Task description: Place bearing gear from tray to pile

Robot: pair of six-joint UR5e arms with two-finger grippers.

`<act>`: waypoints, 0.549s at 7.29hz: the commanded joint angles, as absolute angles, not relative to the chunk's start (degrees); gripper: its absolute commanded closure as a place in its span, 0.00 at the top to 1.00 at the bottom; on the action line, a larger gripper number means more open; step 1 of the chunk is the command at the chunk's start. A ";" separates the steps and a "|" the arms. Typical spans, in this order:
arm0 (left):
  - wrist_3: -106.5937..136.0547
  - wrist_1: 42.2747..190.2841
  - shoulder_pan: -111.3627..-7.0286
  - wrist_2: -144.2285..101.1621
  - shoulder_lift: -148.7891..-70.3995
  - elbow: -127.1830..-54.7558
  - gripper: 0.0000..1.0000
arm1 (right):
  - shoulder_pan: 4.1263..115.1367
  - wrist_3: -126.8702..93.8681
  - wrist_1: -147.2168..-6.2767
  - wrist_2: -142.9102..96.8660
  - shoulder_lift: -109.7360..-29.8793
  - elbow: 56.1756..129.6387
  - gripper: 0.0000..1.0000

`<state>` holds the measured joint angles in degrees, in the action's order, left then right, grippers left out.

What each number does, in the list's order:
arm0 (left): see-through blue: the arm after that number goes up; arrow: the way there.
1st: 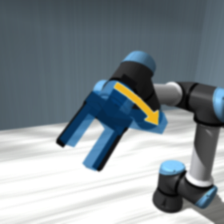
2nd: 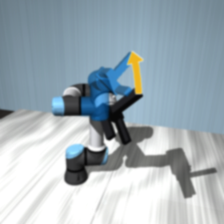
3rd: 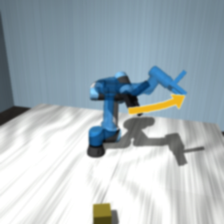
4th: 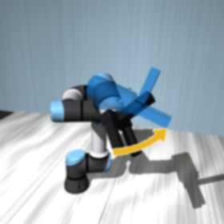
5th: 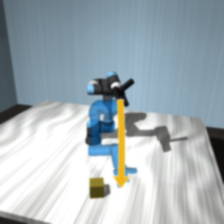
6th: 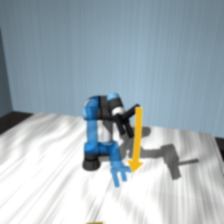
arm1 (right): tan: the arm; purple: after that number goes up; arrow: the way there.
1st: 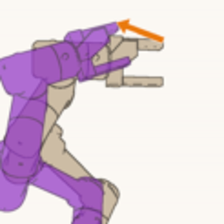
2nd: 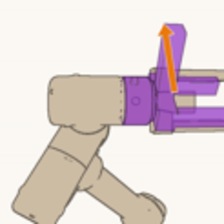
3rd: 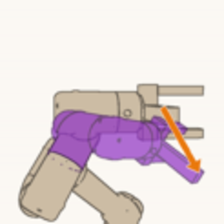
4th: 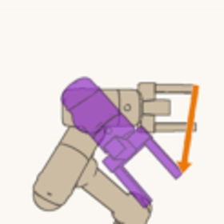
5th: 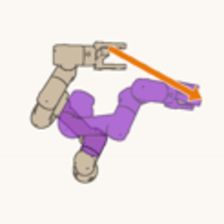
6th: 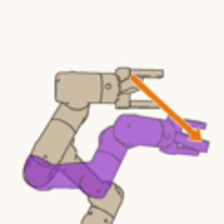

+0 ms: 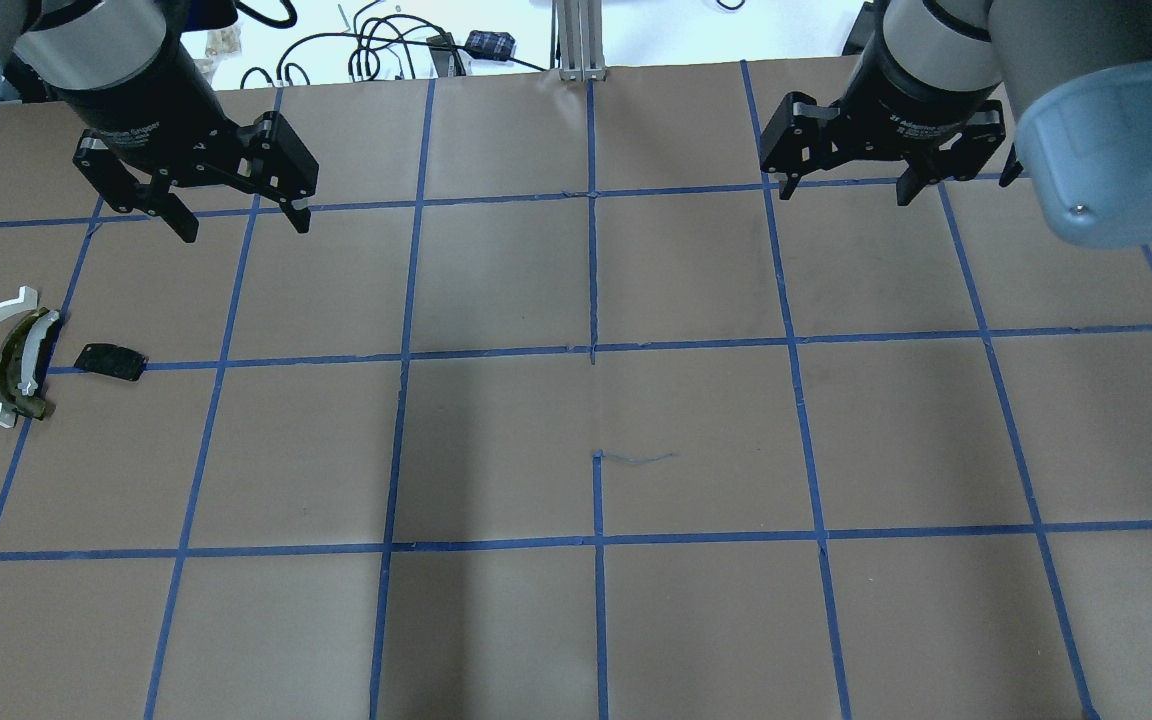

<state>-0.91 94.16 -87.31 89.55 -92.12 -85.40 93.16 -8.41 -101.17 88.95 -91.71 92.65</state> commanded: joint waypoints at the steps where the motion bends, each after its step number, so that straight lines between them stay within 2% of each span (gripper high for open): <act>1: -0.88 93.96 -87.36 89.47 -92.11 -85.52 1.00 | 93.16 -7.83 -101.07 88.69 -91.67 92.81 1.00; 4: -0.88 93.96 -87.36 89.47 -91.85 -85.96 1.00 | 92.99 -6.16 -99.68 89.12 -91.58 91.07 1.00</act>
